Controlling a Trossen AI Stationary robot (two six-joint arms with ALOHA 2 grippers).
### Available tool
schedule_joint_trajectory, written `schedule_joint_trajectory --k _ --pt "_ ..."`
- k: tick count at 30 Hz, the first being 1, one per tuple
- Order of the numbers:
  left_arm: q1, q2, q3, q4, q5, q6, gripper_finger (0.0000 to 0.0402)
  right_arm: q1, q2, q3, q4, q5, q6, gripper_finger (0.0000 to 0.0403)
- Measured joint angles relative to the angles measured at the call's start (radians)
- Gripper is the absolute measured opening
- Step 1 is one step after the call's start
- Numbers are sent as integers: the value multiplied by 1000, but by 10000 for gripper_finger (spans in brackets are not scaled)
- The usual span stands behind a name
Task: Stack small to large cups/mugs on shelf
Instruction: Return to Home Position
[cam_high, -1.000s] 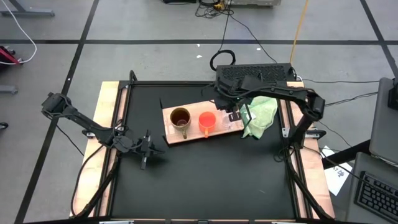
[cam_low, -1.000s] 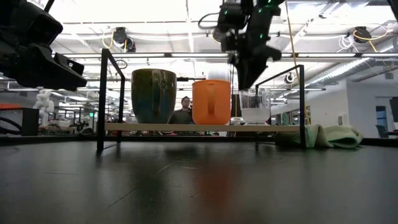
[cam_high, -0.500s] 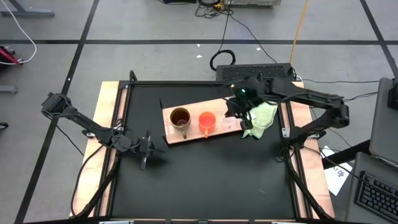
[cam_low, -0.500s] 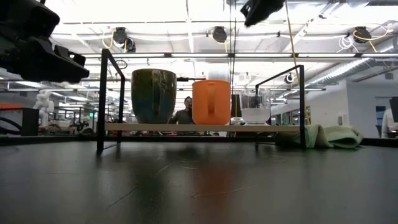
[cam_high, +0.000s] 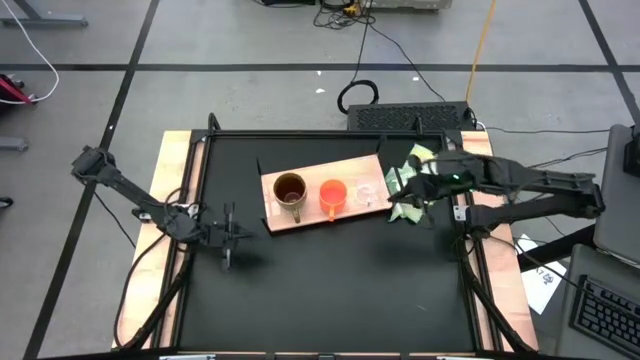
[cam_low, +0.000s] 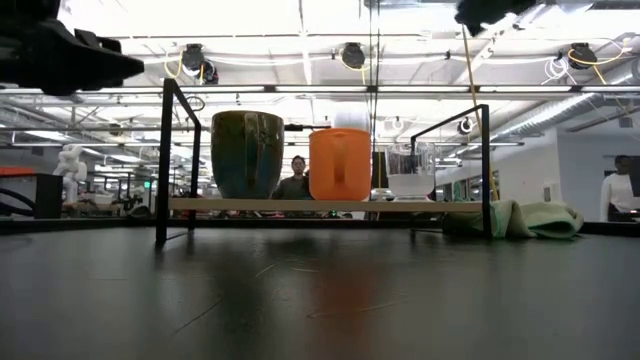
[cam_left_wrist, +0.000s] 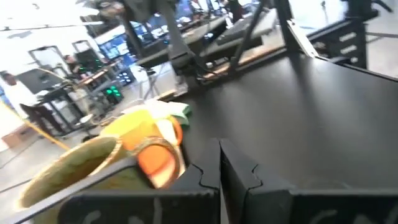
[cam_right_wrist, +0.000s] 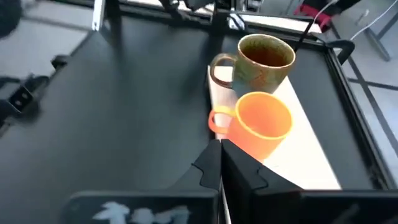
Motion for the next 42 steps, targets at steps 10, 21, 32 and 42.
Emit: schedule_joint_trajectory --k 10,21,32,42 --pt "-55 -278 0 -239 -101 -32 0 82 -277 -339 196 4 157 0" --pt "-176 -415 0 -410 -284 -70 0 202 -421 -483 272 147 267 0" --pt "-186 -481 0 -415 -333 -35 0 226 -484 -659 522 207 229 0" --pt "-47 -583 0 -428 -240 18 0 161 -482 -782 719 181 209 0"
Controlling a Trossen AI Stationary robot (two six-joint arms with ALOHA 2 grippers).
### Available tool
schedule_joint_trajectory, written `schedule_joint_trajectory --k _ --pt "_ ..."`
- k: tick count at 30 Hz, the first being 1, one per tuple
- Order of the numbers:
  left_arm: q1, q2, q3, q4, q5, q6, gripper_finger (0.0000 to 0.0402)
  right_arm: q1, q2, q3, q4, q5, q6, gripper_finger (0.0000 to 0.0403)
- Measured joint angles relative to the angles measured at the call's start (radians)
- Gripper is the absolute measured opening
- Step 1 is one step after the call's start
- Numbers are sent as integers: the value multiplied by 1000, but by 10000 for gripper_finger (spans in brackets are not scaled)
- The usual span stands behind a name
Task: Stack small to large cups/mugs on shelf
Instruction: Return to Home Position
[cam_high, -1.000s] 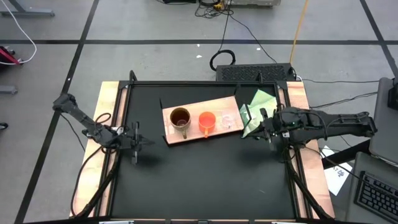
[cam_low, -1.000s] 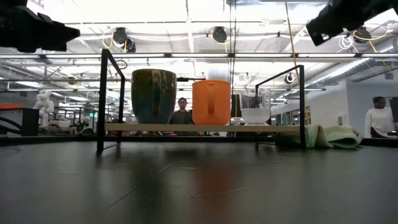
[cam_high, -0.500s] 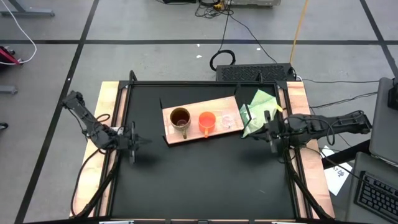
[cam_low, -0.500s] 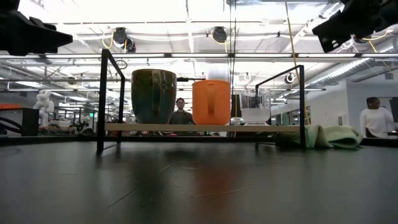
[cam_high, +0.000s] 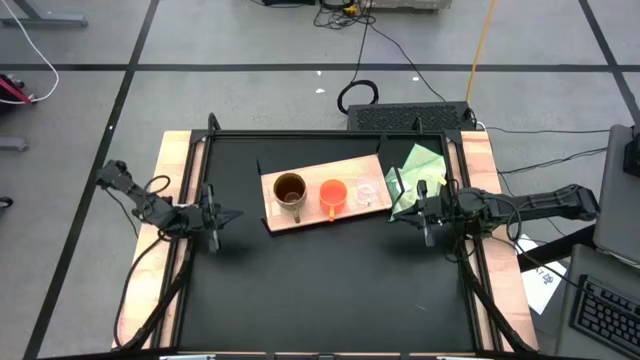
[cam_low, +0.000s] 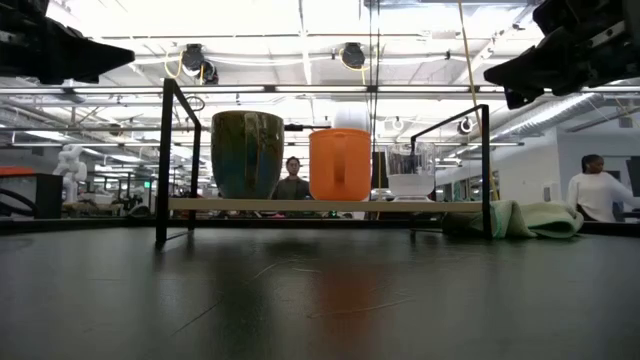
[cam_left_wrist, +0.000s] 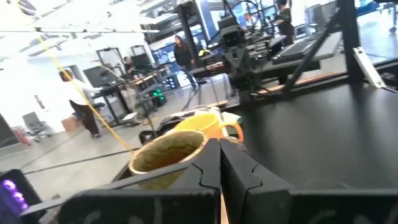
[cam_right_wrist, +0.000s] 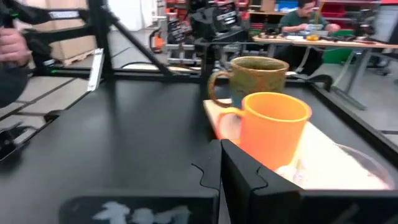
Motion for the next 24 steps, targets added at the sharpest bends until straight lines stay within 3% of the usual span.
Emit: schedule_joint_trajectory --k 8,15,24 --pt "174 -75 0 -77 116 -25 0 -126 5 0 17 -13 1 0" --pt "297 -75 0 -95 300 -71 0 -191 26 0 68 -210 0 0" --pt "417 -75 0 -188 446 -145 0 -192 0 -28 98 -217 -8 0"
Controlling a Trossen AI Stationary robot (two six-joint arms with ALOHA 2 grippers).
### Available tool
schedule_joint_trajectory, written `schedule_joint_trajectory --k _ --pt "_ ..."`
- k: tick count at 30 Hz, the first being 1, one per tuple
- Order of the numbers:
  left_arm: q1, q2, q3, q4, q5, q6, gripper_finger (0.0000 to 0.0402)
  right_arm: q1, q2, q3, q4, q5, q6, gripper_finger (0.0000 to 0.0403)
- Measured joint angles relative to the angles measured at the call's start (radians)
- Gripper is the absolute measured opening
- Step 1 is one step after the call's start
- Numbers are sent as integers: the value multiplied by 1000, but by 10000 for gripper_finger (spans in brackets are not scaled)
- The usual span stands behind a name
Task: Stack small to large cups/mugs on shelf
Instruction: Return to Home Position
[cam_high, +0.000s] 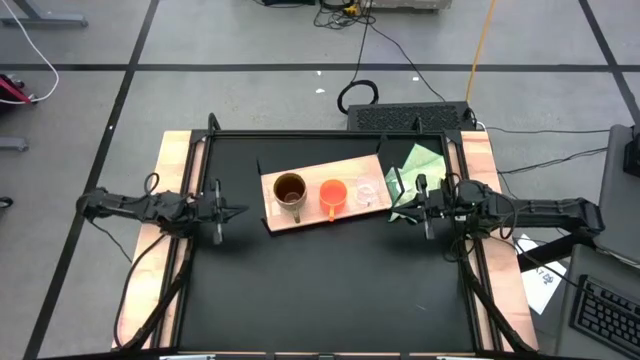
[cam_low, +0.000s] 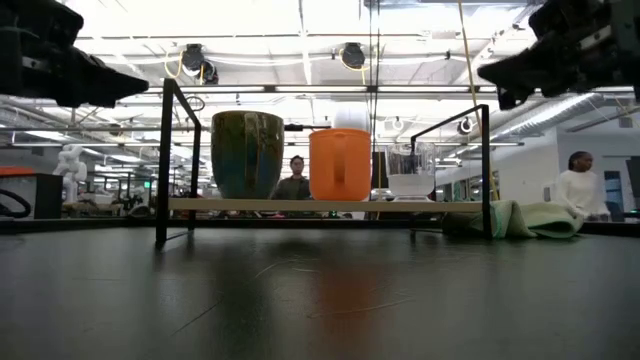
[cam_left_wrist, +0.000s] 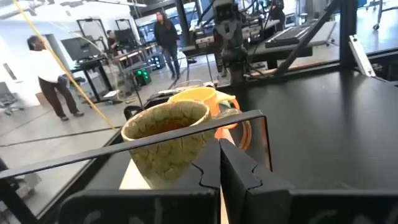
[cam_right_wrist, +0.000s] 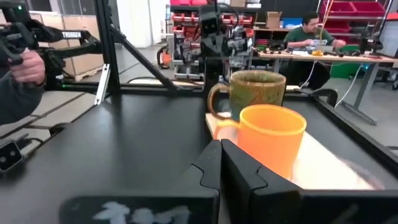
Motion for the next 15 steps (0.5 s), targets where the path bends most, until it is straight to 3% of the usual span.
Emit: schedule_joint_trajectory --k 10,15 --pt "23 0 0 -33 141 2 0 1 -82 -129 105 -87 15 0" --pt "23 0 0 -46 144 0 0 2 -114 -147 102 -179 12 0"
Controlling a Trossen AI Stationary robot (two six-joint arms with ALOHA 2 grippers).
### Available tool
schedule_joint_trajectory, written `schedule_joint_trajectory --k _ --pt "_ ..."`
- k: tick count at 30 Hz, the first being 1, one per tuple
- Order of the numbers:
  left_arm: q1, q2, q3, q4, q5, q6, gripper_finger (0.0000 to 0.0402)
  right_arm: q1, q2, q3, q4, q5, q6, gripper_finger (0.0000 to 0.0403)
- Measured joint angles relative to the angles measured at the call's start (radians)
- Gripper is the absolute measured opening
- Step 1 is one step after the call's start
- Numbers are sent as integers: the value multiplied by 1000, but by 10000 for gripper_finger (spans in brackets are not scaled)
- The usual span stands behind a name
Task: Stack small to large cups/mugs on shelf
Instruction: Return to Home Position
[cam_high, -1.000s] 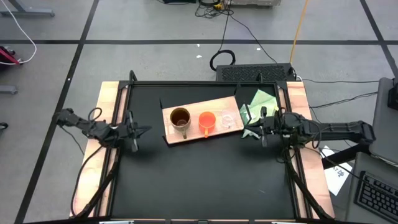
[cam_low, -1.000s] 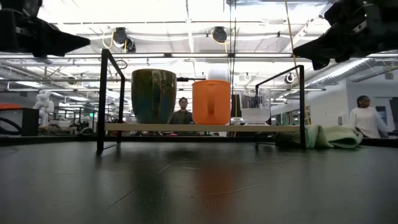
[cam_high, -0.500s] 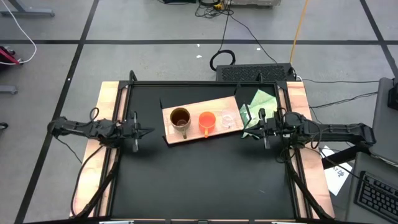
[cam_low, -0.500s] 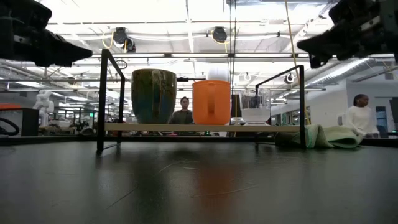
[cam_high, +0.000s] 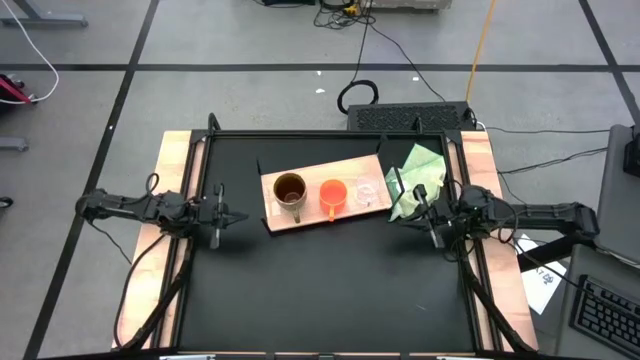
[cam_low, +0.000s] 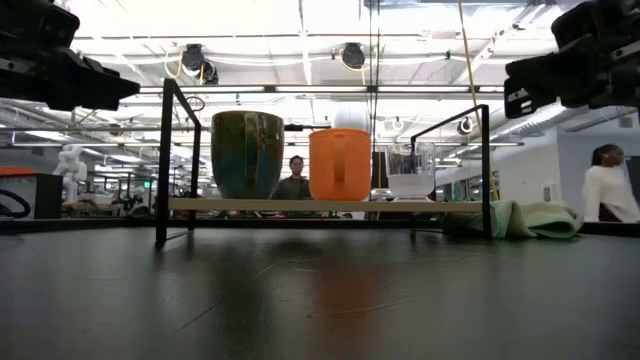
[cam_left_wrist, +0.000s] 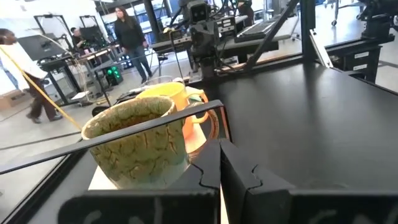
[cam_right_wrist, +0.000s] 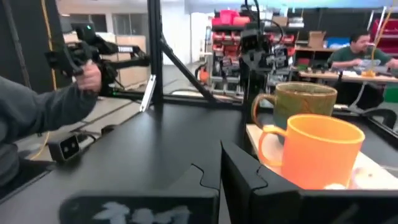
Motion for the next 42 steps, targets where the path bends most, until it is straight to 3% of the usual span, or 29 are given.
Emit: schedule_joint_trajectory --k 8,21,34,42 --pt "0 0 0 -10 66 -6 0 0 -13 -5 -75 0 -33 0" --pt "0 0 0 -12 64 -102 9 0 -12 -8 -73 0 -27 0" --pt "0 0 0 -12 59 -103 2 0 -12 -8 -74 2 7 0" --pt "0 0 0 -12 58 -119 20 0 -12 -9 -74 3 -3 0"
